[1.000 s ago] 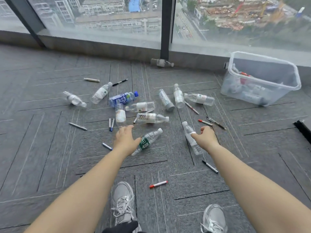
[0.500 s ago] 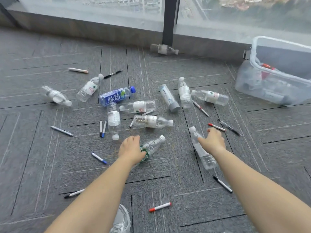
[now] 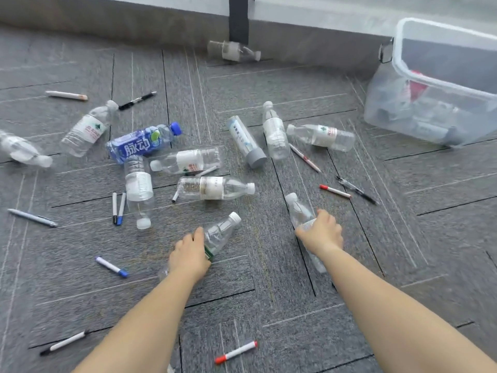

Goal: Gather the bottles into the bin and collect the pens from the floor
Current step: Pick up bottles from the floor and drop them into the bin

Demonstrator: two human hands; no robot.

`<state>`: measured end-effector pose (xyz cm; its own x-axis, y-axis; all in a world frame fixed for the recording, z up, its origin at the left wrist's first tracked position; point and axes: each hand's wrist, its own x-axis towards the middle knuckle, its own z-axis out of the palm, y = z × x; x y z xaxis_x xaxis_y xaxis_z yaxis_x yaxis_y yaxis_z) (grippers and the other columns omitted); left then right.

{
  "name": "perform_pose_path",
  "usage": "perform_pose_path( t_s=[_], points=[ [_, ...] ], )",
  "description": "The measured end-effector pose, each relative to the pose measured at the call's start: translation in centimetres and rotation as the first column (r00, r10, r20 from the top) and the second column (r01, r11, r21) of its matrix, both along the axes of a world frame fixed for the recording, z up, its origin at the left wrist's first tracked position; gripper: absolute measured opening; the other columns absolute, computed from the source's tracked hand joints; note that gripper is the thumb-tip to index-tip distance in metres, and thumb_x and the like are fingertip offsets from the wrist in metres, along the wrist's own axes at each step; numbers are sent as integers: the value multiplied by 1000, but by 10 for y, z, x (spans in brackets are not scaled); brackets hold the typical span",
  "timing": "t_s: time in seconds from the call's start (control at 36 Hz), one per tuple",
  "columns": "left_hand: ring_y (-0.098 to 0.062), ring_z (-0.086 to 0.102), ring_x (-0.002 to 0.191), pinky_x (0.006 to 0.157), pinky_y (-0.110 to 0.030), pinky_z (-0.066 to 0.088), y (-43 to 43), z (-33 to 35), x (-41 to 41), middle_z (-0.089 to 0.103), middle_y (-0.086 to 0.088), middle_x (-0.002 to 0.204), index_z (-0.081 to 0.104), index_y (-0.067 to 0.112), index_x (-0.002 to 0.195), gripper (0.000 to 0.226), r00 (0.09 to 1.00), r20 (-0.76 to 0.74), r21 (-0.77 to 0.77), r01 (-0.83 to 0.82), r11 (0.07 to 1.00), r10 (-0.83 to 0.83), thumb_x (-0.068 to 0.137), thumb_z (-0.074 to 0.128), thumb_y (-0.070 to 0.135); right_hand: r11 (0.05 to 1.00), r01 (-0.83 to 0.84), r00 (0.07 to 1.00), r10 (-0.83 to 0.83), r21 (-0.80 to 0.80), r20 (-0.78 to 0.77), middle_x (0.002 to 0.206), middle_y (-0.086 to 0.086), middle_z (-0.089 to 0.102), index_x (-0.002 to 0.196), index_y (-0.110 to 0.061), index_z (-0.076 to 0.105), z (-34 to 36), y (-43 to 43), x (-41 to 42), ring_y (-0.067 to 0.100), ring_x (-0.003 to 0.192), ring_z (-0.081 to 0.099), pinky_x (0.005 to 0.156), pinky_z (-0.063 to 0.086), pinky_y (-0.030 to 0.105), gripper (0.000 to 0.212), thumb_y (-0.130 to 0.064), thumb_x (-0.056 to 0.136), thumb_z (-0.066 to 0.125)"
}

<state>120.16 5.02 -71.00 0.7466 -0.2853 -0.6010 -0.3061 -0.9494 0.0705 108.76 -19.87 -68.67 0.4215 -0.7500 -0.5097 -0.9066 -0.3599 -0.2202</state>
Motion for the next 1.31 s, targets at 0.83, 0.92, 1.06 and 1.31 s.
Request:
perform_pose_path(
  t_s=[0.83, 0.92, 1.06, 1.31],
  points=[
    [-22, 56, 110, 88, -42, 52, -100, 262, -23, 51, -3, 129, 23, 27, 143, 85, 990, 91, -502, -49, 864, 109, 76, 74, 37, 996, 93, 945, -94, 17, 313, 136, 13, 42, 137, -10, 31, 238, -26, -10, 33, 122, 42, 95, 41, 44, 65, -39, 87, 62],
    [-25, 57, 108, 85, -42, 53, -104, 298, -40, 49, -4, 130, 23, 28, 142, 84, 988, 106, -569, -36, 821, 117, 76, 75, 37, 995, 97, 915, -84, -12, 394, 137, 14, 42, 137, -9, 31, 276, -27, -30, 34, 124, 42, 98, 39, 43, 68, -38, 85, 64],
    [-25, 54, 109, 91, -42, 48, -105, 362, -76, 53, -4, 125, 34, 20, 134, 76, 974, 167, -676, -2, 737, 156, 74, 76, 39, 990, 134, 819, -90, -36, 566, 137, 14, 43, 137, -10, 32, 348, -25, -83, 34, 123, 44, 99, 39, 43, 74, -40, 79, 67],
    [-21, 55, 98, 84, -36, 47, -133, 454, -152, 53, -4, 115, 38, 17, 127, 69, 977, 148, -831, 38, 555, 155, 73, 78, 33, 976, 219, 610, -135, -3, 781, 131, 10, 39, 131, -14, 31, 436, -29, -196, 25, 113, 46, 96, 45, 42, 74, -30, 73, 75]
  ],
)
